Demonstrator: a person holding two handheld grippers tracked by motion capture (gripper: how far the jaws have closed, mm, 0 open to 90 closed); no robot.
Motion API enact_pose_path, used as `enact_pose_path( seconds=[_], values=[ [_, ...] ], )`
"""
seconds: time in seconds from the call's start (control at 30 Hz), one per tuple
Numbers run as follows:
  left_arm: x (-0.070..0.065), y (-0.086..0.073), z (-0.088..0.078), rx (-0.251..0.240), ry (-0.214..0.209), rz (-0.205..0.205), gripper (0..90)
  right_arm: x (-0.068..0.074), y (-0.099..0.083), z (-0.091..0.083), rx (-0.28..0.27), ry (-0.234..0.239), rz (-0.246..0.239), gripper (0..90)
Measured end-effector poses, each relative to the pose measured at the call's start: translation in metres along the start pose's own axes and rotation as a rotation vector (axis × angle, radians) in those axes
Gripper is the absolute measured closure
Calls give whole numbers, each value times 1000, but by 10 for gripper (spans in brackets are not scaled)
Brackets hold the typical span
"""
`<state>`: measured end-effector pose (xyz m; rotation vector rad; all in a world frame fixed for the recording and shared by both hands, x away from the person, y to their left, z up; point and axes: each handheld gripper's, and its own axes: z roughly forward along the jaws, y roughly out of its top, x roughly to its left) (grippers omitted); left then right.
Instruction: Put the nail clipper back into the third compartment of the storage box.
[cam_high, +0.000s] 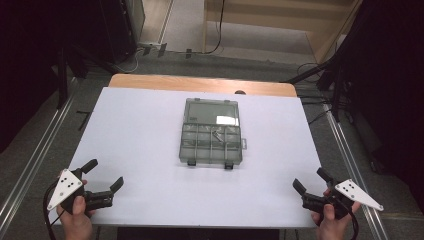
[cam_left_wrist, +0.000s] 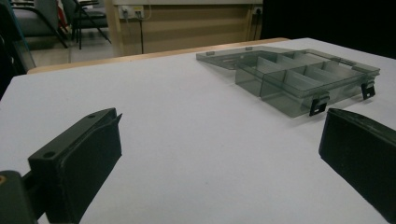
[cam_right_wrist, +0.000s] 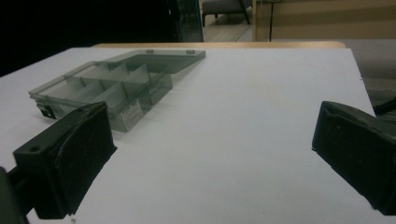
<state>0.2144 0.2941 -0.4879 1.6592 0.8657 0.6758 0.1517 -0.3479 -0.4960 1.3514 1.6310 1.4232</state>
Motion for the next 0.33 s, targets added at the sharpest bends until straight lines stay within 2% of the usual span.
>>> enact_pose_path(
  seconds=[0.1, 0.33],
  values=[
    [-1, 1, 2, 5, -6, 5, 0, 0, -1, -5, -28, -23, -27, 0],
    [-1, 0, 5, 19, -17, -7, 0, -6, -4, 0, -19, -29, -6, 0]
  ],
)
